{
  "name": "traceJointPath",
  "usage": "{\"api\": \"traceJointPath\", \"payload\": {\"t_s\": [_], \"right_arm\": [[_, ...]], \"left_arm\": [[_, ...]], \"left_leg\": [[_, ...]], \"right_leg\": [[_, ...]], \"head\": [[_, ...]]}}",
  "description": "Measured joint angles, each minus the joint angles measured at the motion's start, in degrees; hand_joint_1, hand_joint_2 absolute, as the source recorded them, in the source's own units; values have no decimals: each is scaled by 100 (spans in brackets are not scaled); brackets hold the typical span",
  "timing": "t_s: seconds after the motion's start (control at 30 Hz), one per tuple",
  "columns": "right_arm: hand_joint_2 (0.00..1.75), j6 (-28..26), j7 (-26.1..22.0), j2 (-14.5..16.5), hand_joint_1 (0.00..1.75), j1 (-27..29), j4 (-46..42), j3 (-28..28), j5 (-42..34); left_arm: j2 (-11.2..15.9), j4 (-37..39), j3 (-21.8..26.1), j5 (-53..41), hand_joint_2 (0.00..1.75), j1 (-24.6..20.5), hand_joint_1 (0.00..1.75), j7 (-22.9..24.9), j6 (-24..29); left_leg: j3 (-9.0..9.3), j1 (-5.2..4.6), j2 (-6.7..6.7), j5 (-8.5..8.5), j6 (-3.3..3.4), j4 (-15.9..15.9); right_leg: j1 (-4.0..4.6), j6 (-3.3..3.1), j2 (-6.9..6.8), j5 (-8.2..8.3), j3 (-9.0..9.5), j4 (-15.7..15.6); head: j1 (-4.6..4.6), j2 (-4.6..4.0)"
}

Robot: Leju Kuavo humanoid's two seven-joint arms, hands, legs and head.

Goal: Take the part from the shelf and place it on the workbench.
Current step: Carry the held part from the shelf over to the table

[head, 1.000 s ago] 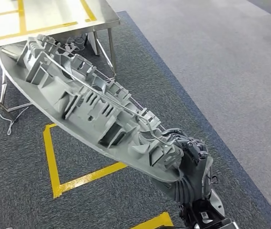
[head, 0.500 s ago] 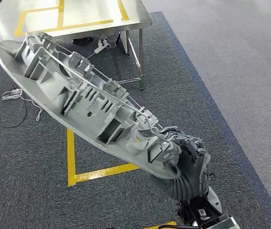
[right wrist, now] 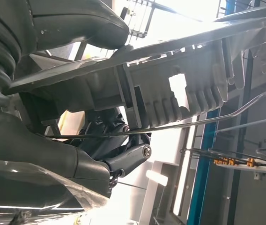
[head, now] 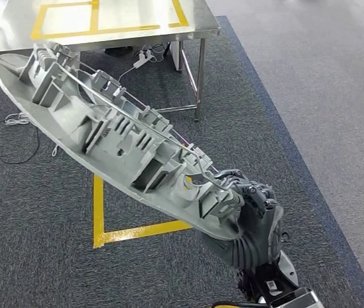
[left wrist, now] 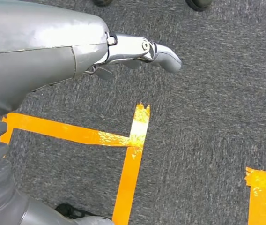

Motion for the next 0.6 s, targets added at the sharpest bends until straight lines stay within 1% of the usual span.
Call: {"api": "traceJointPath", "payload": {"t_s": [0.07,0.1,0.17,0.2,0.23,0.27,0.3,0.33,0.37,0.4,0.43,0.47,0.5,0.57,0.6], "right_arm": [[175,-1,6,0,175,0,0,-2,3],[175,-1,9,1,175,1,0,-2,7],[175,-3,26,4,175,4,1,-2,18],[175,-5,40,6,175,6,1,-3,25],[175,-7,59,8,175,6,2,-7,29],[175,-10,73,8,175,6,4,-10,34],[175,-12,82,9,175,5,4,-14,35],[175,-11,85,9,175,9,5,-16,35],[175,-10,81,9,175,19,6,-17,33],[175,-8,81,9,175,31,7,-17,27],[175,-7,84,9,175,47,11,-19,22],[175,-7,87,9,175,62,14,-23,16],[175,-6,91,9,175,76,17,-26,14],[175,-3,88,9,175,92,23,-30,14],[175,0,84,9,175,93,29,-28,14]], "left_arm": [[-3,-1,18,6,175,-2,0,14,1],[-4,-2,23,8,175,-3,0,16,2],[-8,-7,30,8,175,-2,0,17,1],[-11,-10,37,7,175,-4,0,17,1],[-16,-15,46,4,175,-4,0,17,0],[-22,-20,56,0,175,-6,0,16,-1],[-28,-24,65,-4,175,-8,0,16,-1],[-34,-27,70,-11,175,-7,0,16,-2],[-38,-30,74,-20,175,-8,0,15,-3],[-40,-31,79,-29,175,-7,0,16,-4],[-43,-31,86,-41,175,-2,0,16,-7],[-49,-32,95,-49,175,4,0,16,-10],[-57,-32,104,-56,175,10,0,17,-13],[-60,-37,120,-61,175,15,0,17,-16],[-54,-45,129,-63,175,13,0,19,-16]], "left_leg": [[1,-3,0,-5,8,3],[-2,-14,0,-18,23,16],[1,-32,-2,-53,112,-21],[30,-34,-14,-91,174,-77],[93,-23,-34,-107,231,-169],[175,-10,-54,-124,272,-243],[257,5,-75,-135,301,-298],[320,15,-87,-135,320,-326],[360,20,-97,-153,323,-328],[390,25,-109,-177,312,-326],[431,34,-124,-211,288,-323],[483,53,-143,-250,253,-318],[551,84,-161,-298,208,-308],[695,144,-187,-429,81,-256],[747,158,-194,-501,13,-229]], "right_leg": [[-5,30,0,-2,2,-6],[-17,54,-1,3,4,-28],[-37,137,-8,55,41,-55],[-51,194,-11,101,75,-49],[-56,236,6,114,79,-2],[-62,251,66,75,23,116],[-68,253,141,-22,-96,308],[-72,251,227,-173,-303,606],[-75,254,295,-329,-564,996],[-81,264,323,-437,-827,1366],[-91,273,332,-462,-1037,1618],[-104,277,332,-382,-1149,1668],[-123,284,329,-206,-1130,1479],[-176,344,322,253,-900,752],[-191,333,324,348,-804,469]], "head": [[-1,0],[-2,0],[-7,0],[-5,0],[-2,1],[7,-1],[19,-1],[38,-2],[59,-3],[78,-2],[92,-2],[100,-2],[101,-2],[120,-2],[137,-2]]}}
